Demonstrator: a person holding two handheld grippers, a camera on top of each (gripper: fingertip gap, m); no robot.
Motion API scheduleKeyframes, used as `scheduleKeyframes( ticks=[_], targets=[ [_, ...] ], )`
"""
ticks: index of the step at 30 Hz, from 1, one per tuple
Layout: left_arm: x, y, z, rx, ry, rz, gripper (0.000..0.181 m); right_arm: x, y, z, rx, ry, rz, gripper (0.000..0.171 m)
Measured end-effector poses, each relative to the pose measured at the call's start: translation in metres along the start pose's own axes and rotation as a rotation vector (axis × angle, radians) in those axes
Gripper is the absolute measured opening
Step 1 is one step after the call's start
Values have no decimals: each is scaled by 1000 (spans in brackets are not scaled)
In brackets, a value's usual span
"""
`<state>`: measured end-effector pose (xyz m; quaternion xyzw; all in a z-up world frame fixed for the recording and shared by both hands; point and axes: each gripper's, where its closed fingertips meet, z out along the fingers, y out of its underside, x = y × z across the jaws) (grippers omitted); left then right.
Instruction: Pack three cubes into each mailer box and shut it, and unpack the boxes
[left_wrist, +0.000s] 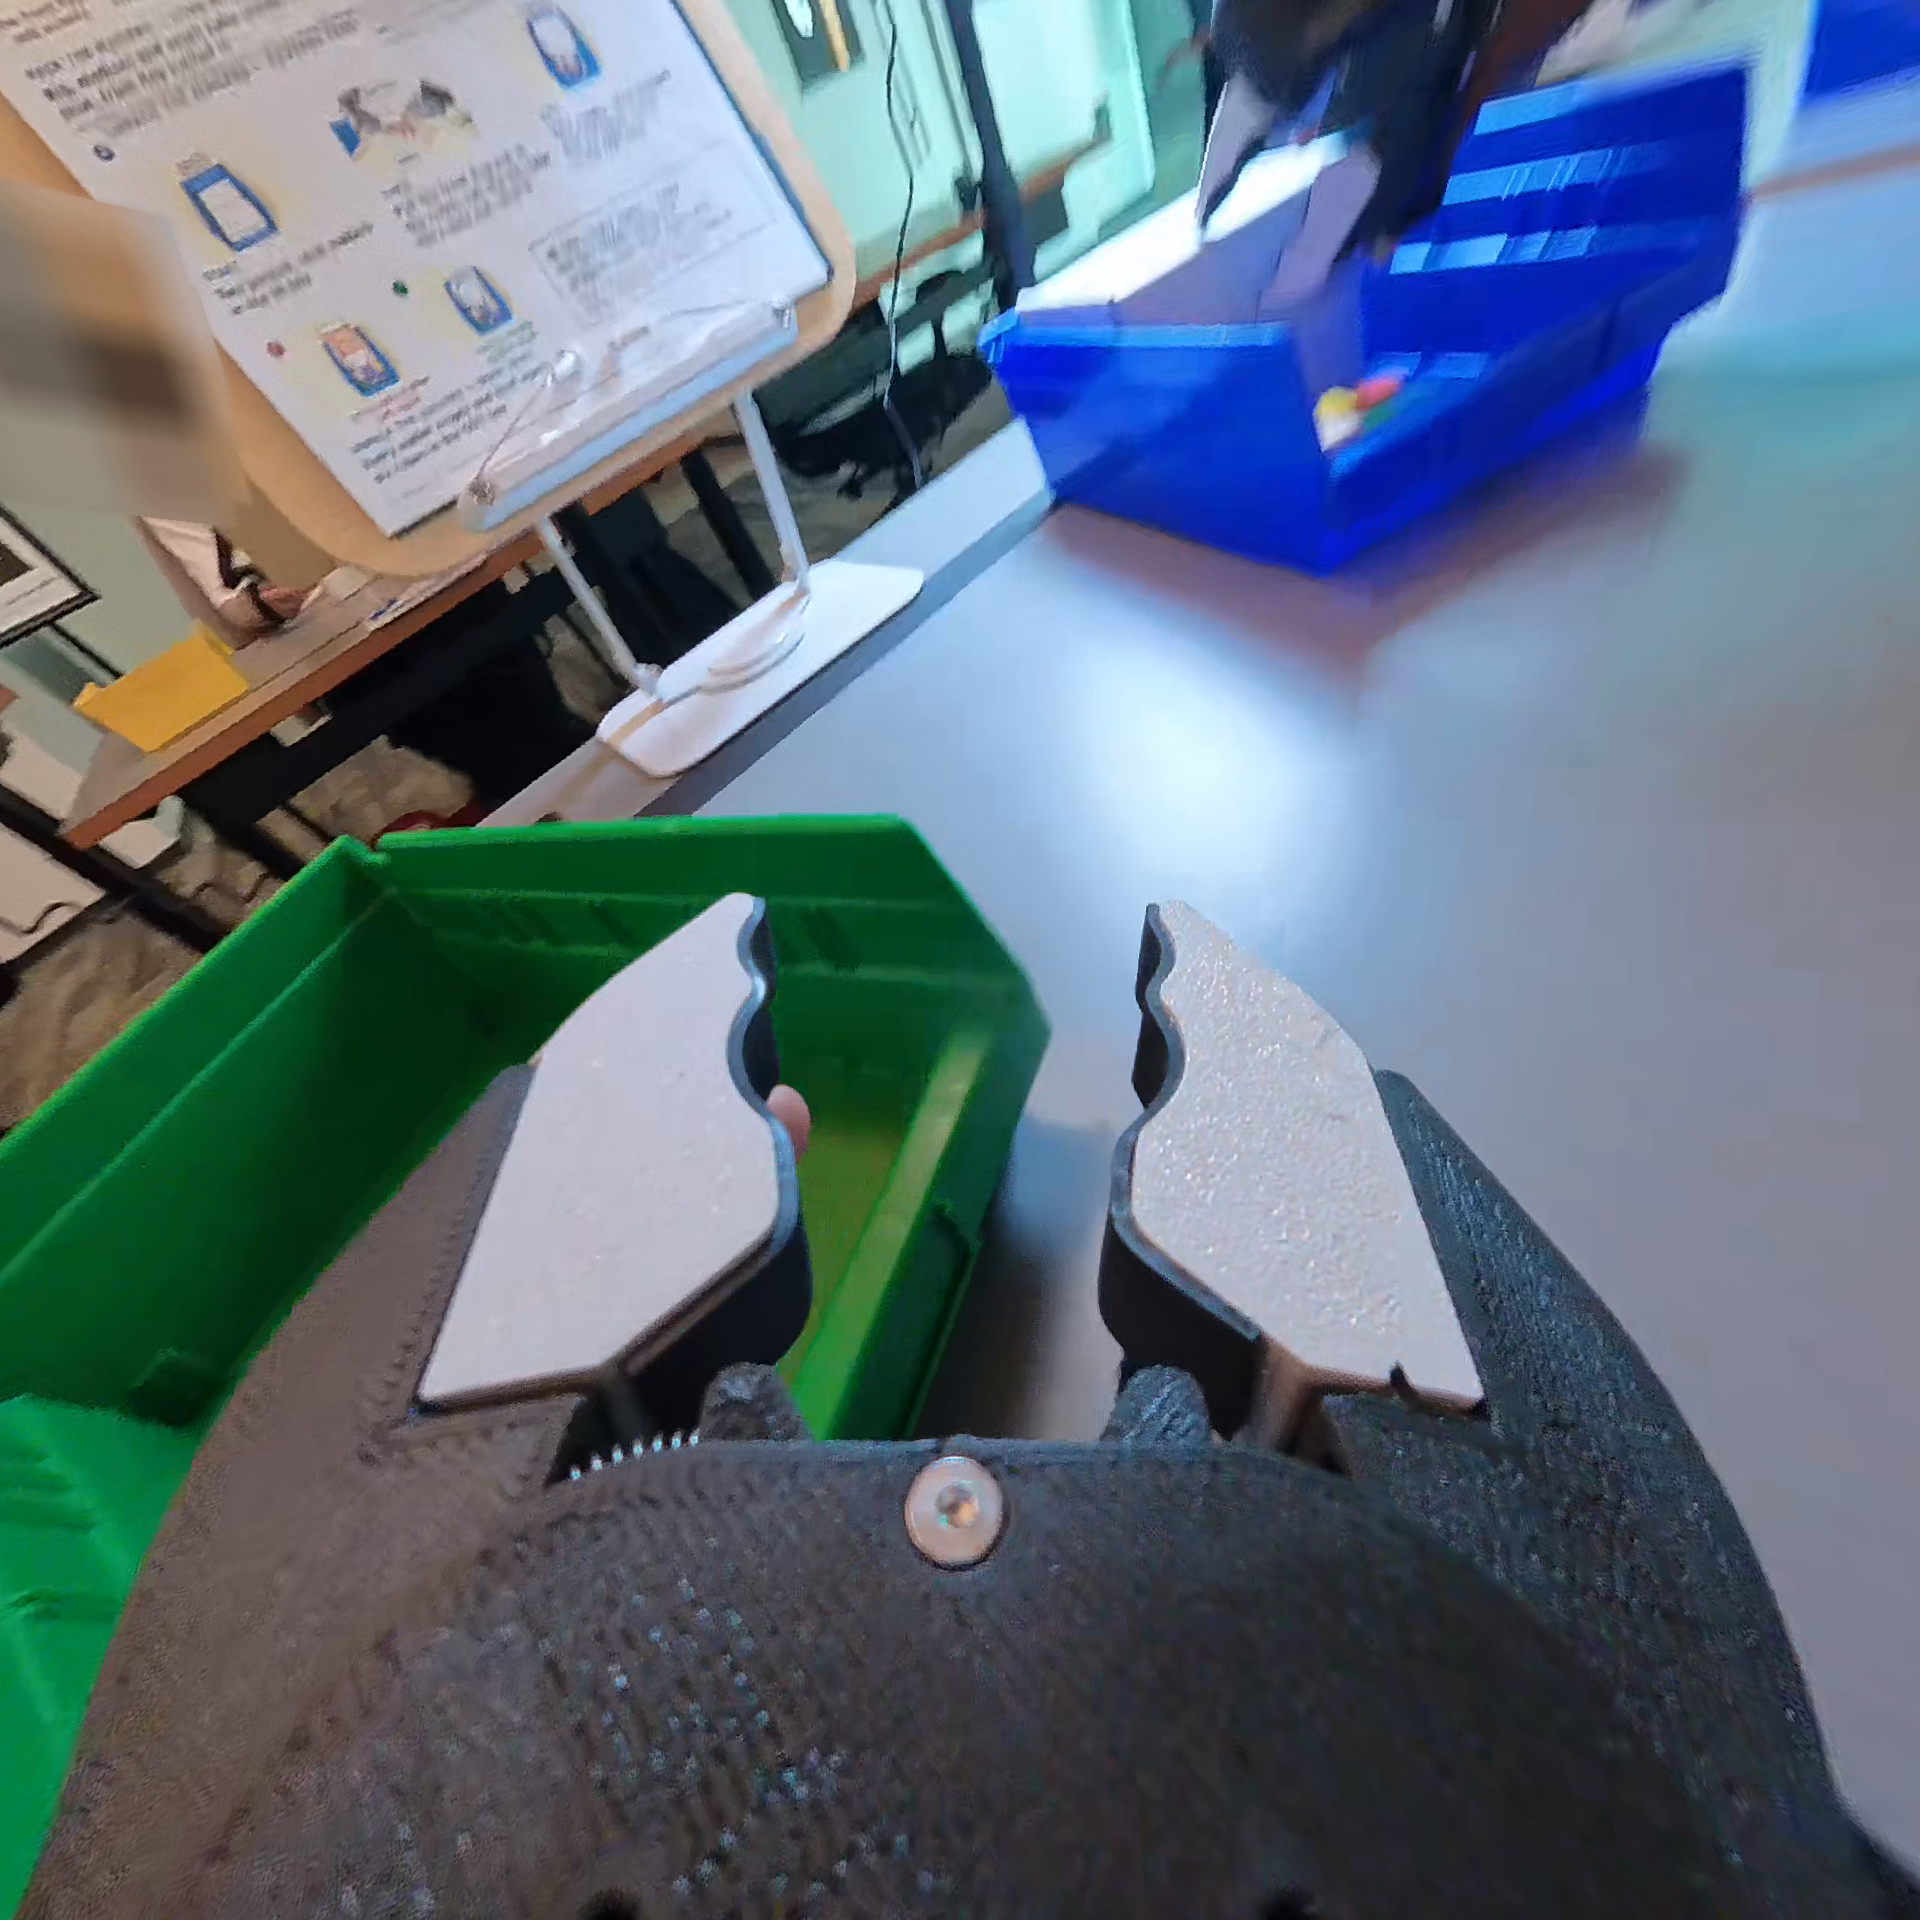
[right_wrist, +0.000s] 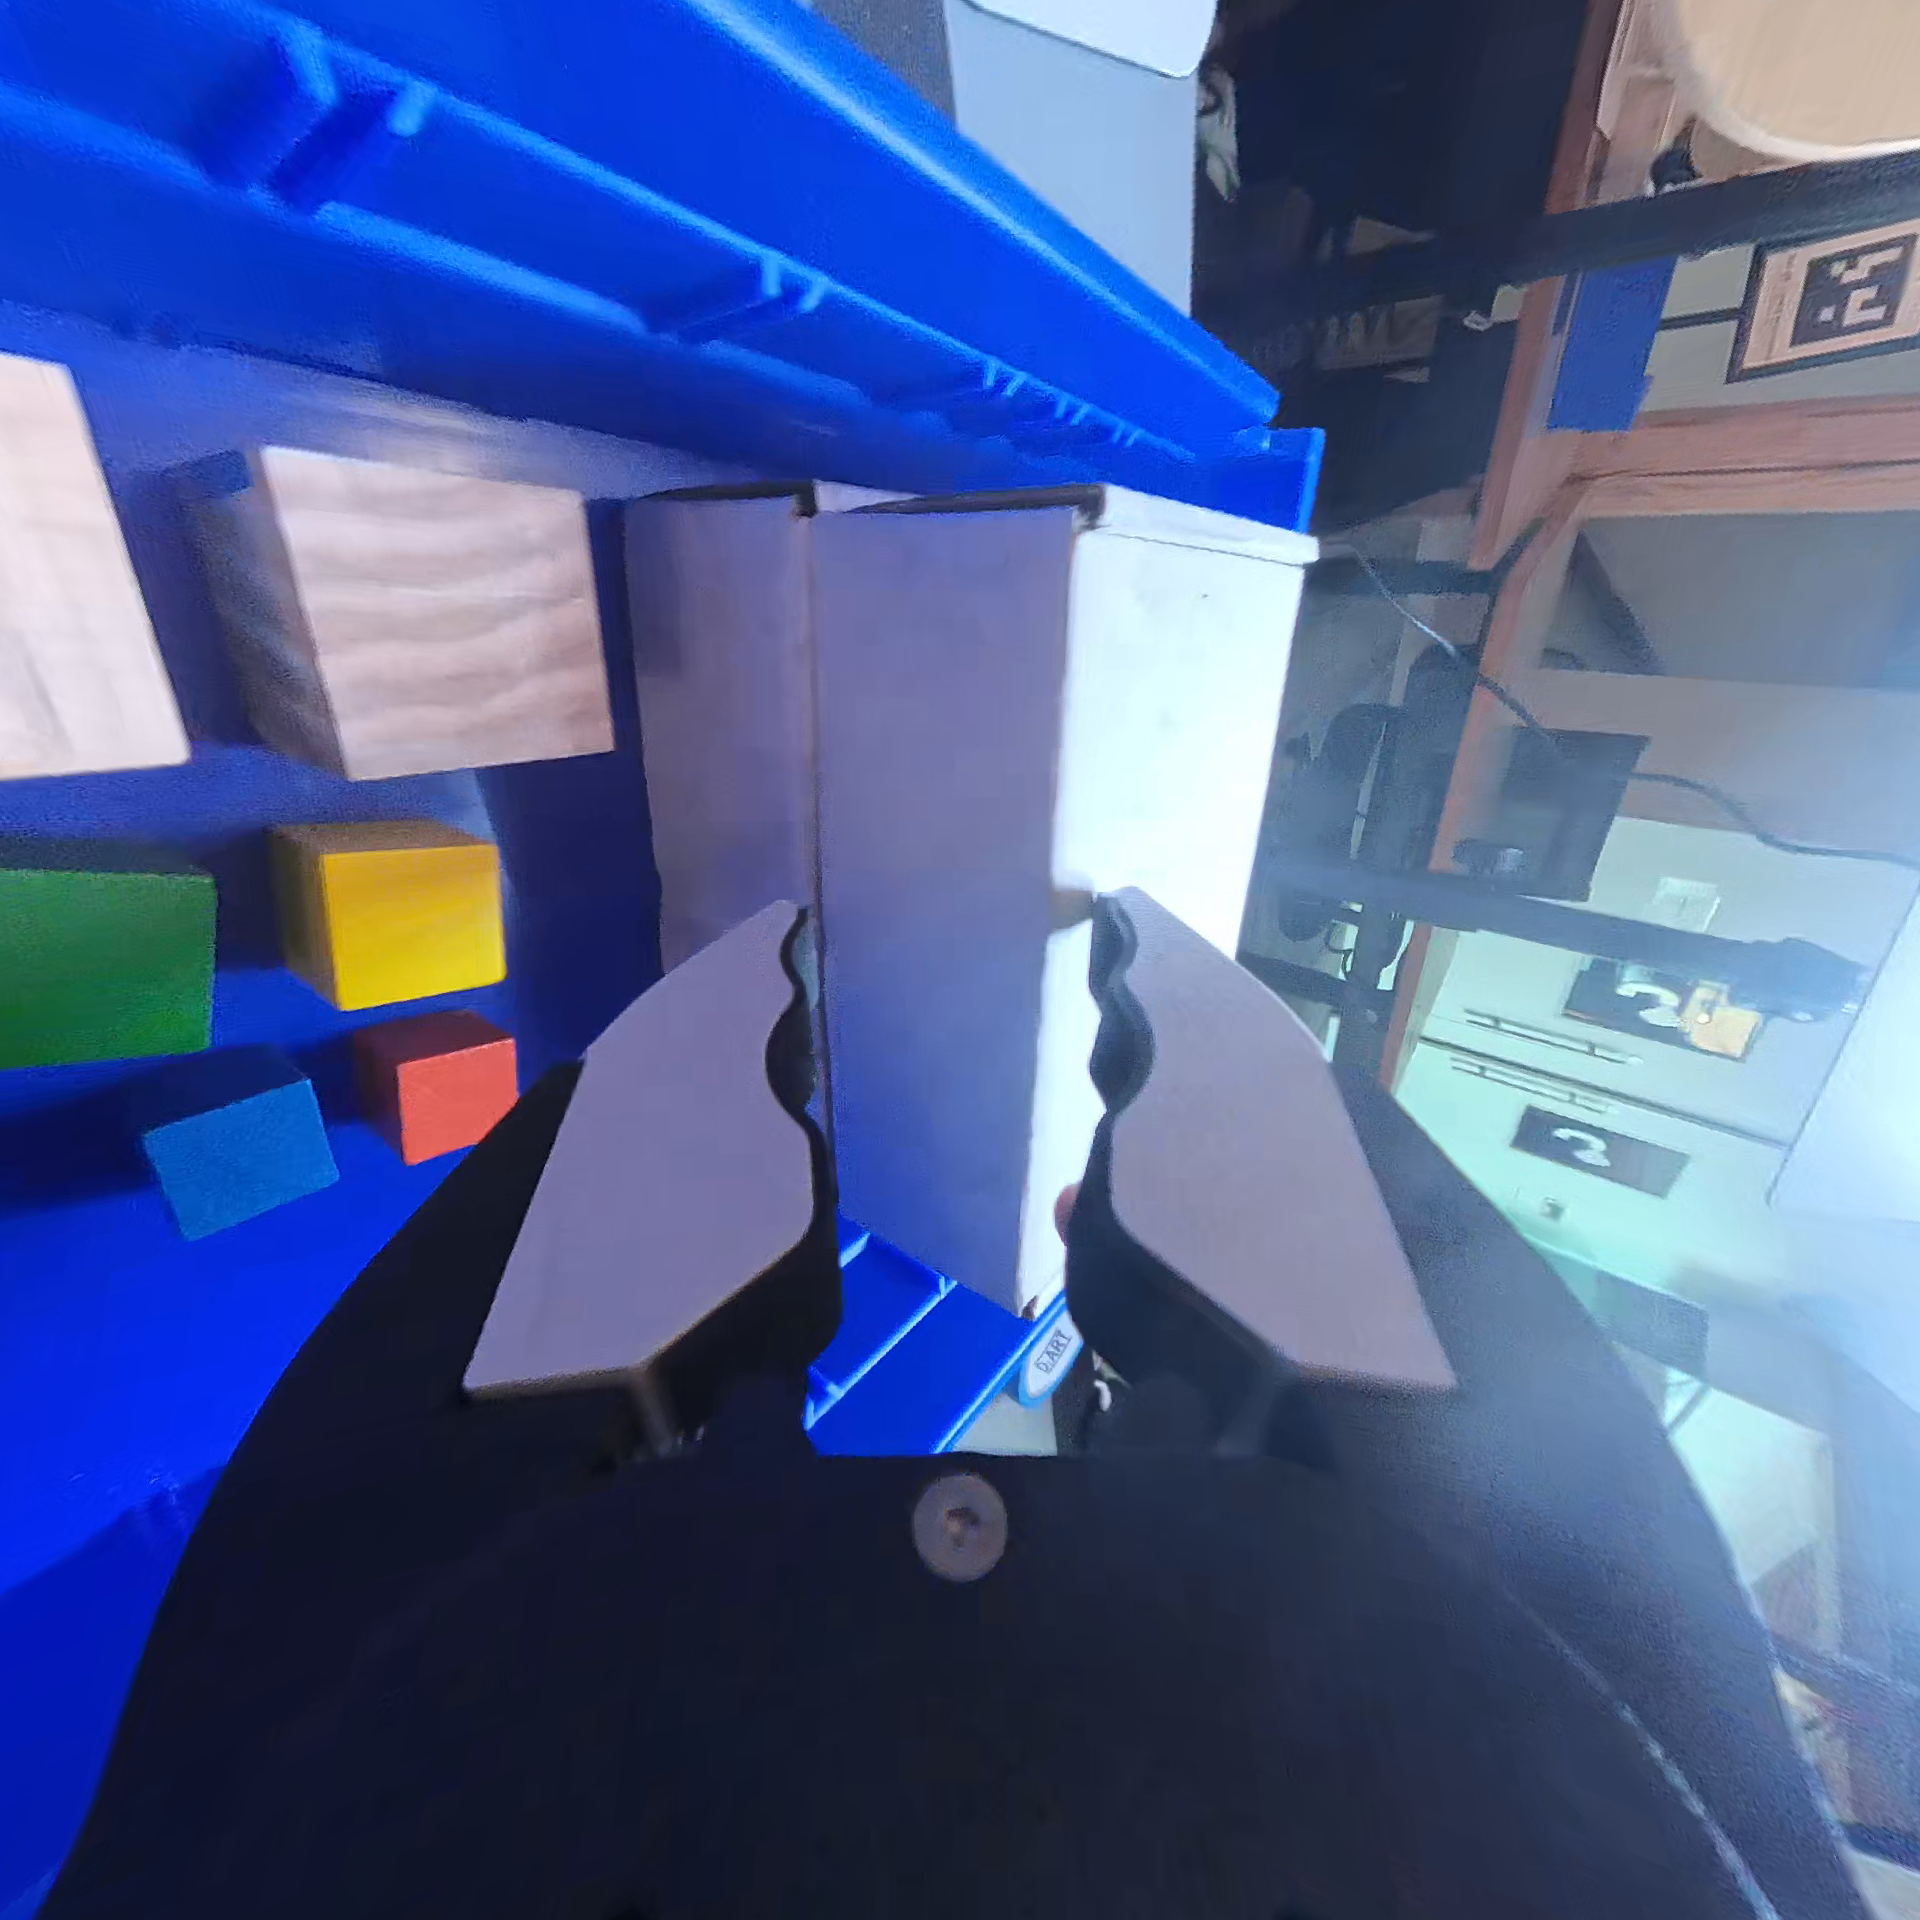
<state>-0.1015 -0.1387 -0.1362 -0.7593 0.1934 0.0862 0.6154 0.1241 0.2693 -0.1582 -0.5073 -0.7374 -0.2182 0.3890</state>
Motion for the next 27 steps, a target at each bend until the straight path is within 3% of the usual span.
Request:
scheduleKeyframes(
  ticks=[3, 6, 11, 14, 19, 23, 27],
  targets=[
    [-11, 31, -5, -232, 32, 57, 71, 13, 2, 8, -26, 63, -16, 39],
    [-21, 66, -13, -436, 59, 101, 72, 13, -5, 1, -18, 71, 44, 48],
    [-37, 111, -23, -674, 14, 350, 60, -15, -49, -63, 227, 22, 267, 50],
    [-33, 120, -20, -694, 24, 435, 32, -57, -57, -100, 303, -101, 309, 50],
    [-33, 115, 0, -652, 22, 502, 31, -120, -36, -128, 240, -320, 281, 49],
    [-12, 97, 33, -598, 106, 560, 31, -138, -23, -111, 134, -305, 173, 49],
    [18, 74, 81, -519, 212, 621, 31, -143, -35, -86, 111, -248, 67, 31]
  ],
)
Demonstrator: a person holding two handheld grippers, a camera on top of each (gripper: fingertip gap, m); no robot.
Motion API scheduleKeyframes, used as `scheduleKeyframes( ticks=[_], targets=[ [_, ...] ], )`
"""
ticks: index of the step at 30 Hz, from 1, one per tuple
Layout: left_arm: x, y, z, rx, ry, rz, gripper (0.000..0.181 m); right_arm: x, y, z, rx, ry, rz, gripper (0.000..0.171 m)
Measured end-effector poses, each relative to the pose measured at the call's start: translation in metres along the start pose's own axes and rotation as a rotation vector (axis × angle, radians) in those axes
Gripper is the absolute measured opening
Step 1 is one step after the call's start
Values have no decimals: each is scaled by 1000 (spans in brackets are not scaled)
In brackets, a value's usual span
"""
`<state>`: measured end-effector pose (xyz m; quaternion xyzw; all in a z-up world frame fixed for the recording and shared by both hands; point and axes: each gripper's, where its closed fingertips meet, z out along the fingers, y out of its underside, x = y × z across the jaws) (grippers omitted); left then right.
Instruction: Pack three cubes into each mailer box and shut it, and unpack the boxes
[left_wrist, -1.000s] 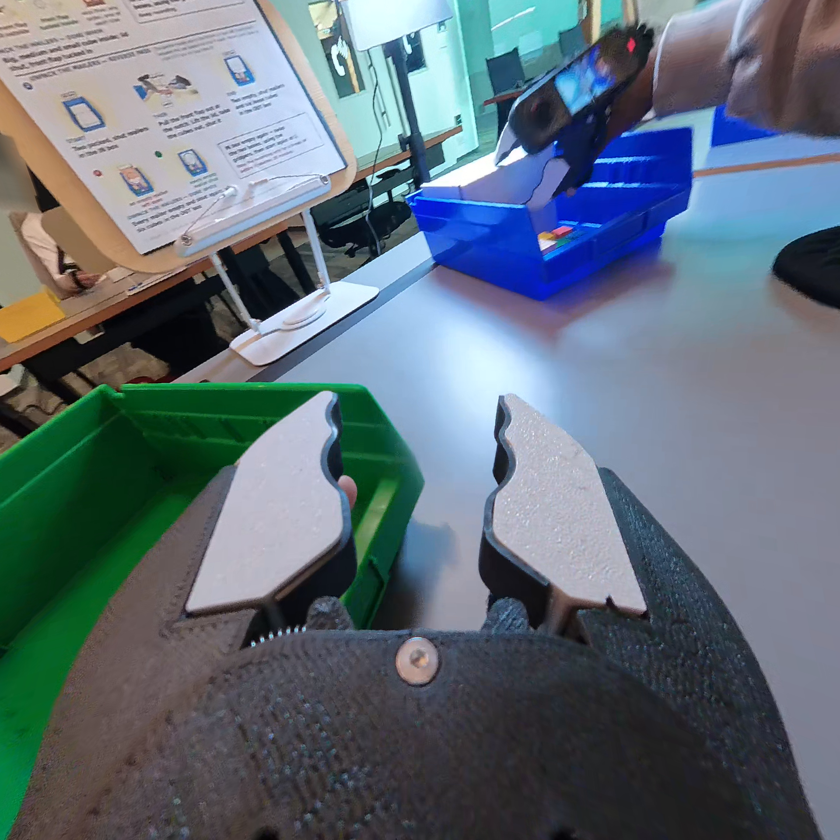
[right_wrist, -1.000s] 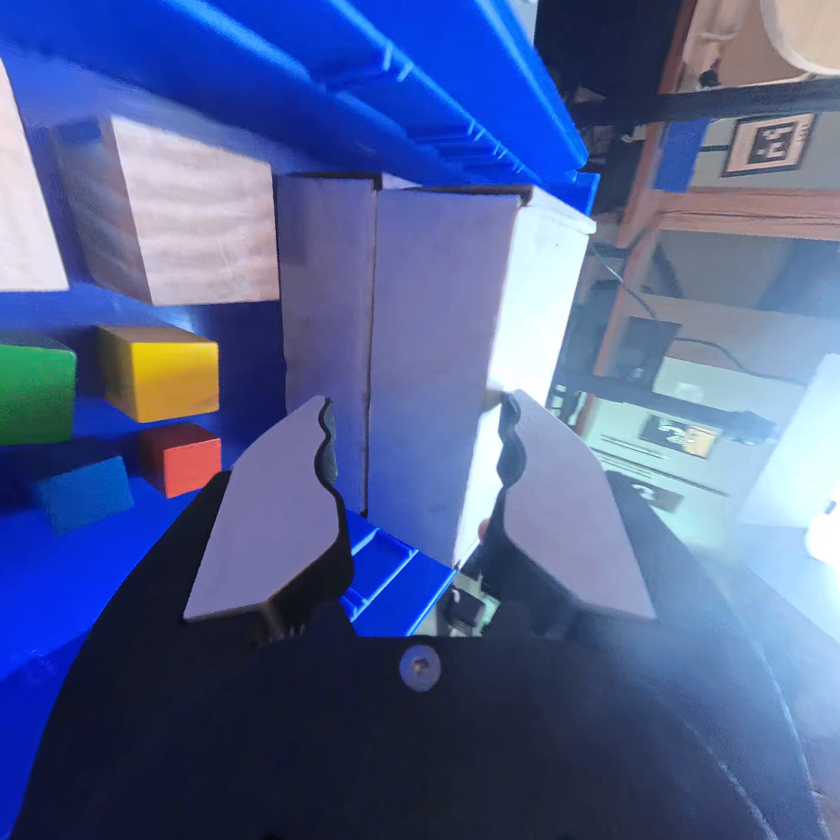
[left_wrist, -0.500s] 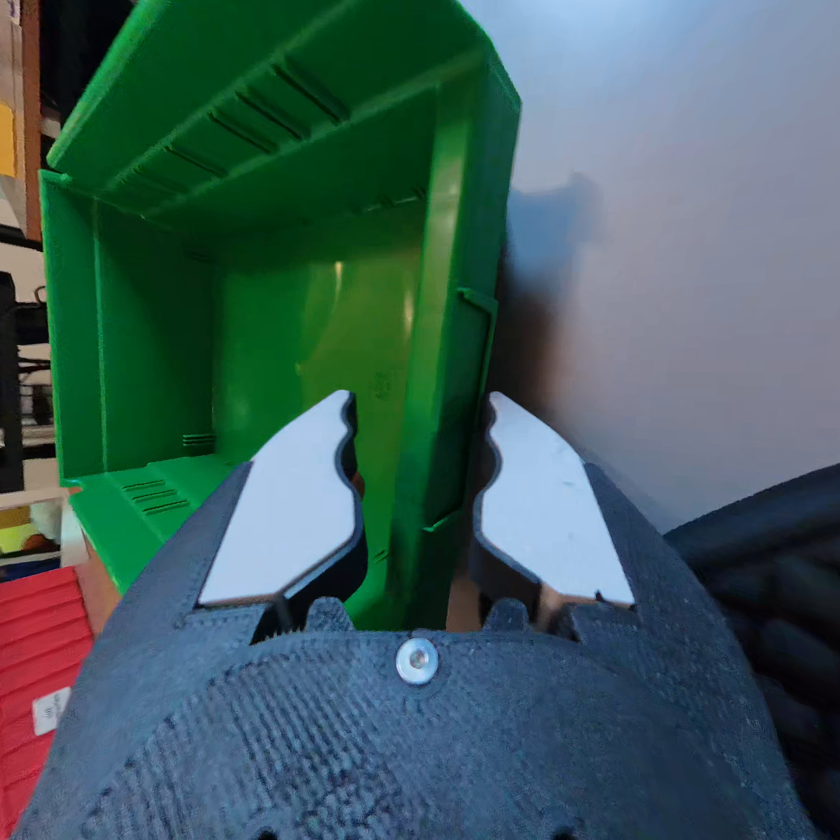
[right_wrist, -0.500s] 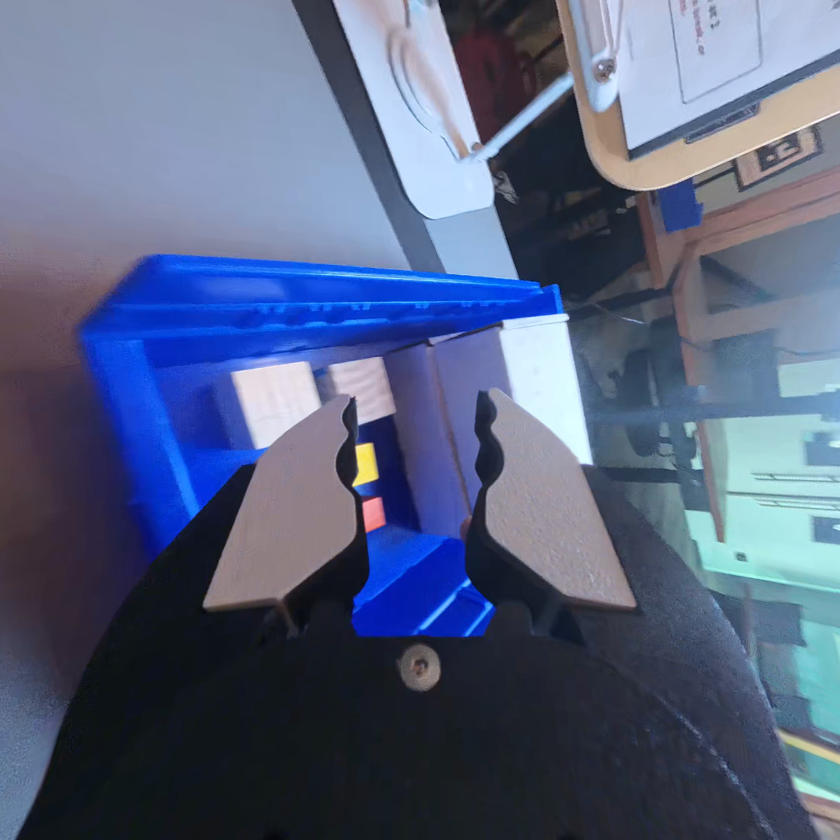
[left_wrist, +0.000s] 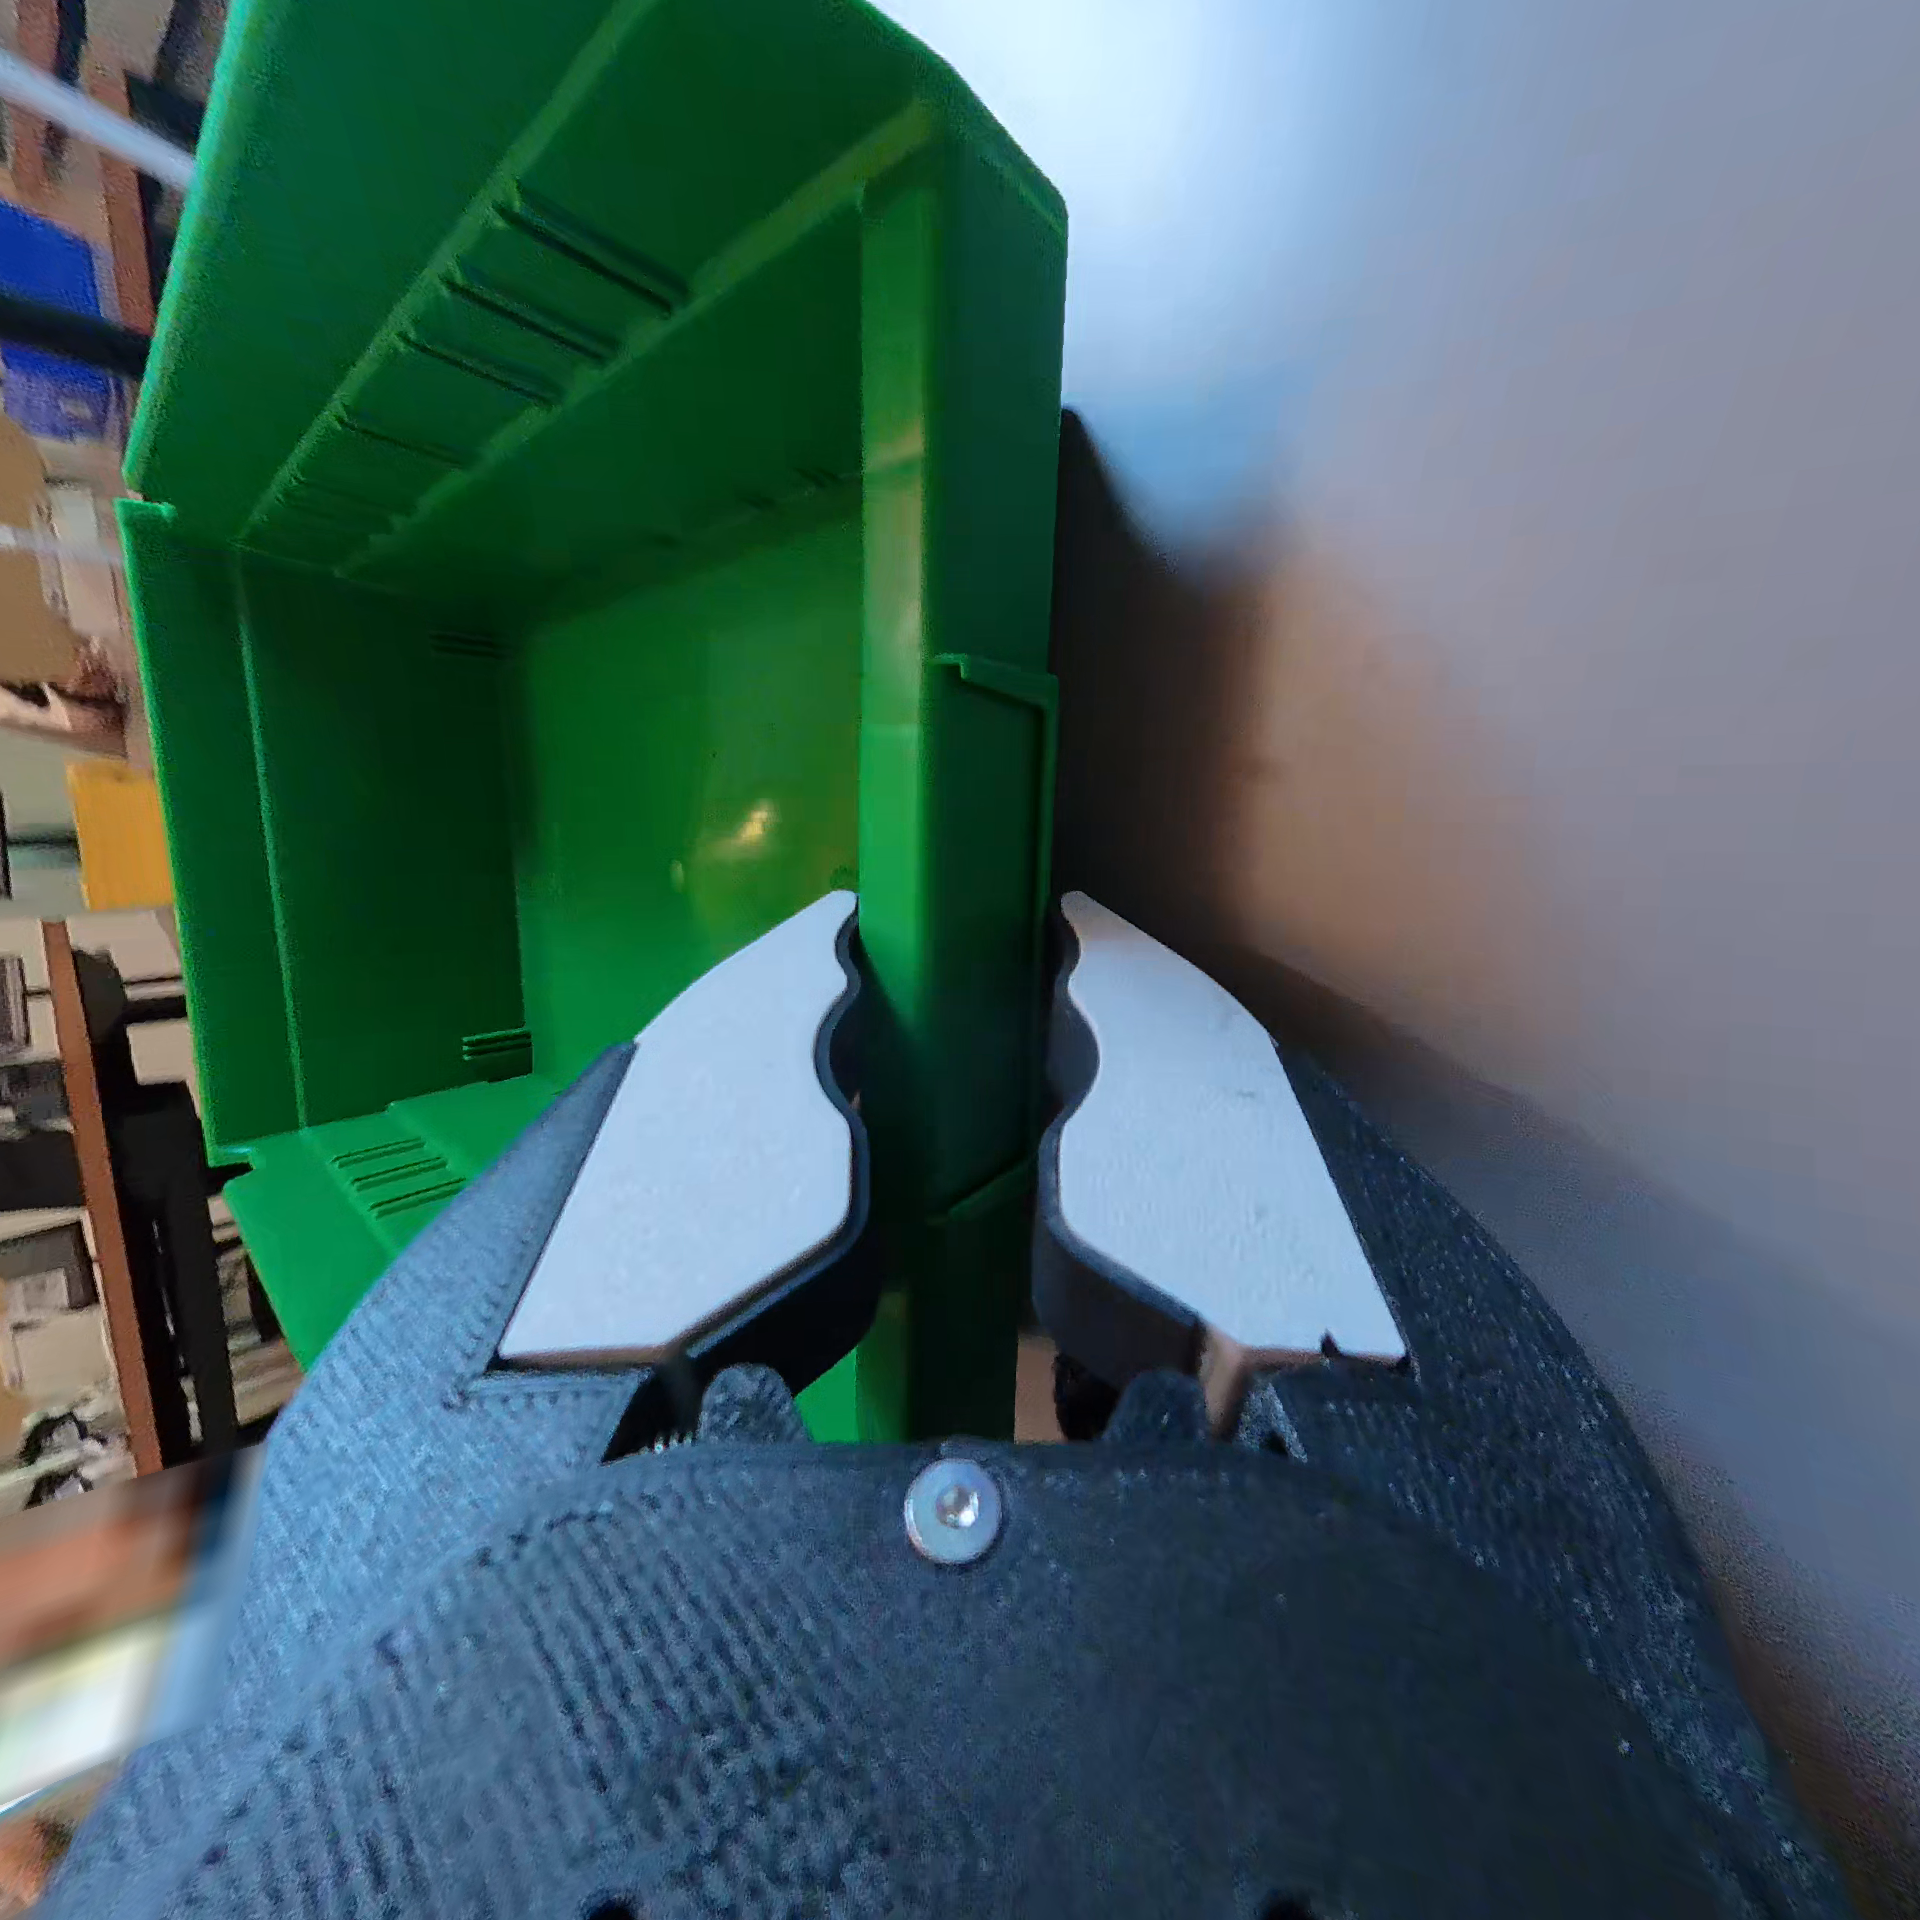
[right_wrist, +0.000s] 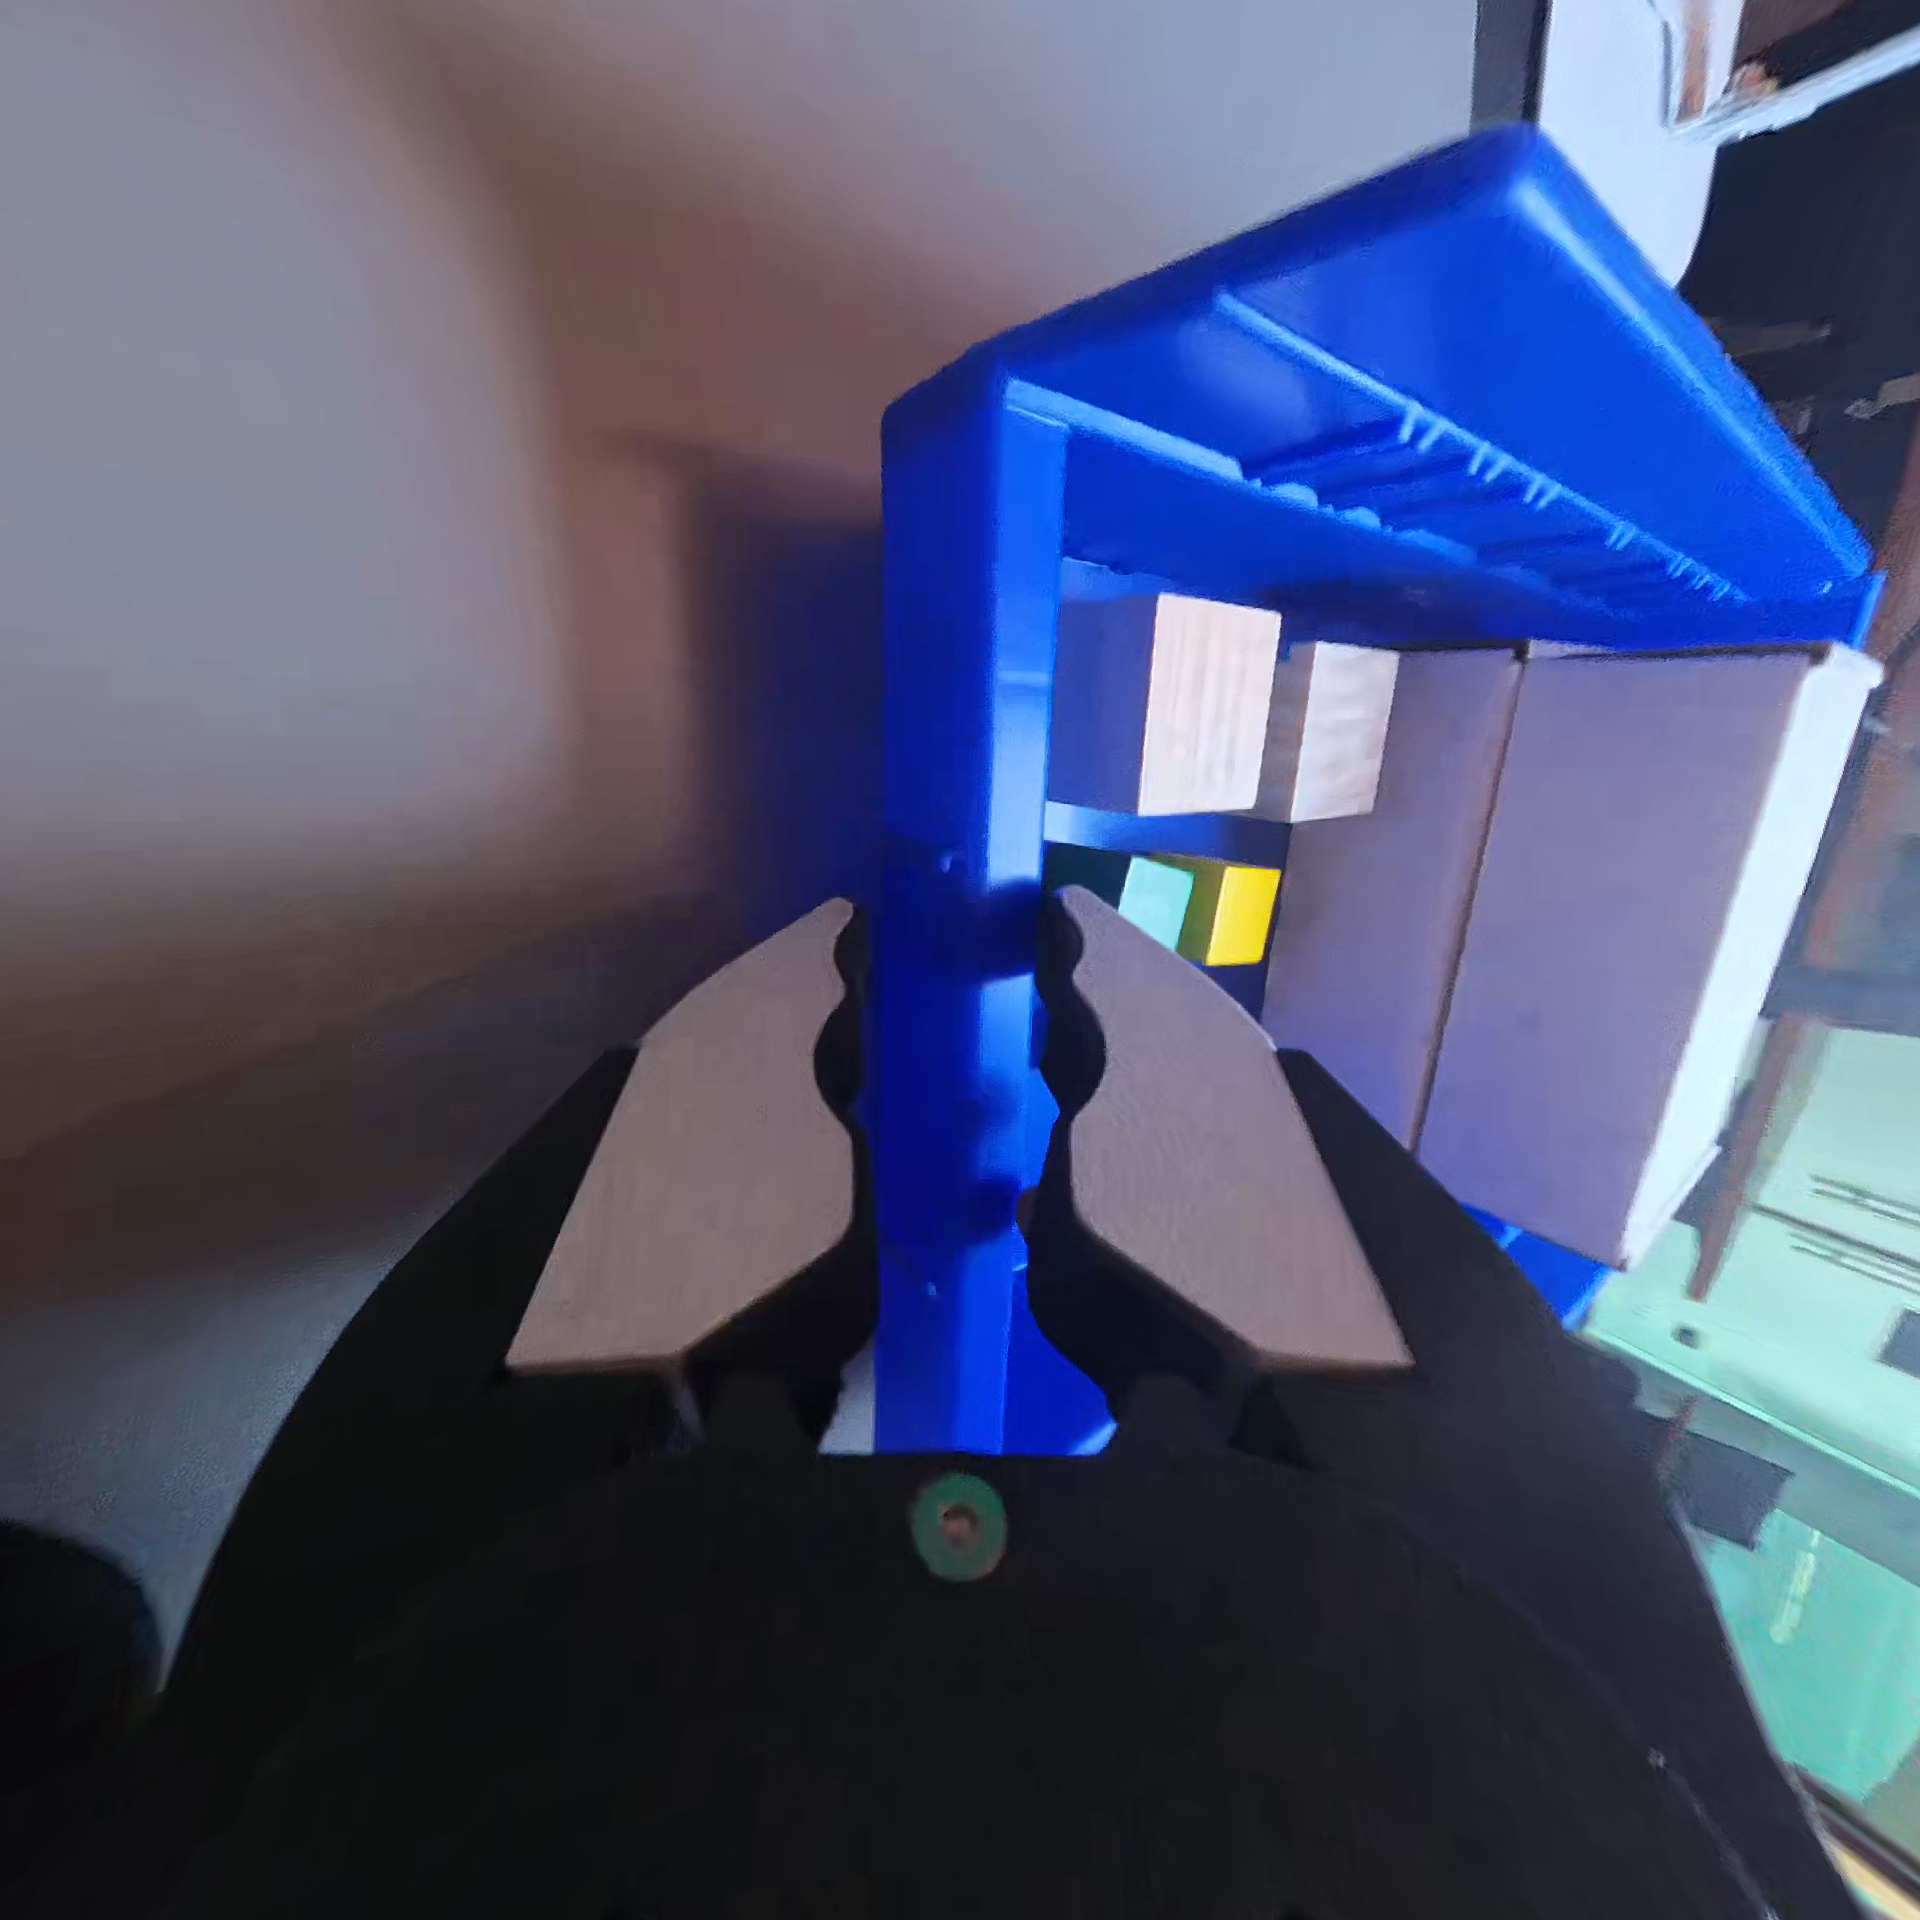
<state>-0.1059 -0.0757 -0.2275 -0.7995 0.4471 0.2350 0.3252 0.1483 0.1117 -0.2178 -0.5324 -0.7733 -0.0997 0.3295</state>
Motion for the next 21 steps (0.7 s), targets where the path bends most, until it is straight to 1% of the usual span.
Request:
scheduleKeyframes(
  ticks=[2, 4, 6, 8, 9, 11, 12, 13, 14, 16, 18, 19, 21],
  targets=[
    [-7, -19, 16, 19, -2, 30, 32, 1, -8, 3, -21, 44, -88, 31],
    [-17, -33, 31, 32, -15, 36, 32, -2, -20, 2, -16, 70, -129, 32],
    [-24, -43, 42, 56, -29, 69, 32, -12, -32, -3, 13, 76, -154, 32],
    [-32, -44, 48, 69, -48, 94, 32, -25, -42, -12, 37, 81, -181, 32],
    [-36, -41, 49, 58, -64, 78, 34, -32, -46, -17, 46, 87, -196, 33],
    [-43, -33, 44, 27, -103, 9, 47, -48, -53, -29, 67, 114, -211, 32],
    [-46, -34, 36, 35, -124, -46, 53, -56, -56, -36, 79, 132, -217, 32],
    [-44, -42, 24, 80, -115, -124, 55, -65, -64, -46, 119, 143, -211, 33],
    [-37, -56, 10, 156, -79, -232, 55, -75, -74, -60, 188, 143, -166, 38],
    [-16, -90, -24, 336, 67, -473, 54, -89, -94, -96, 355, 91, 3, 40],
    [-2, -118, -52, 476, 167, -691, 48, -78, -99, -133, 527, 108, 250, 43],
    [4, -128, -61, 518, 187, -772, 46, -62, -88, -148, 582, 158, 393, 44],
    [12, -144, -62, 543, 175, -881, 45, -27, -42, -160, 596, 309, 692, 41]
  ],
)
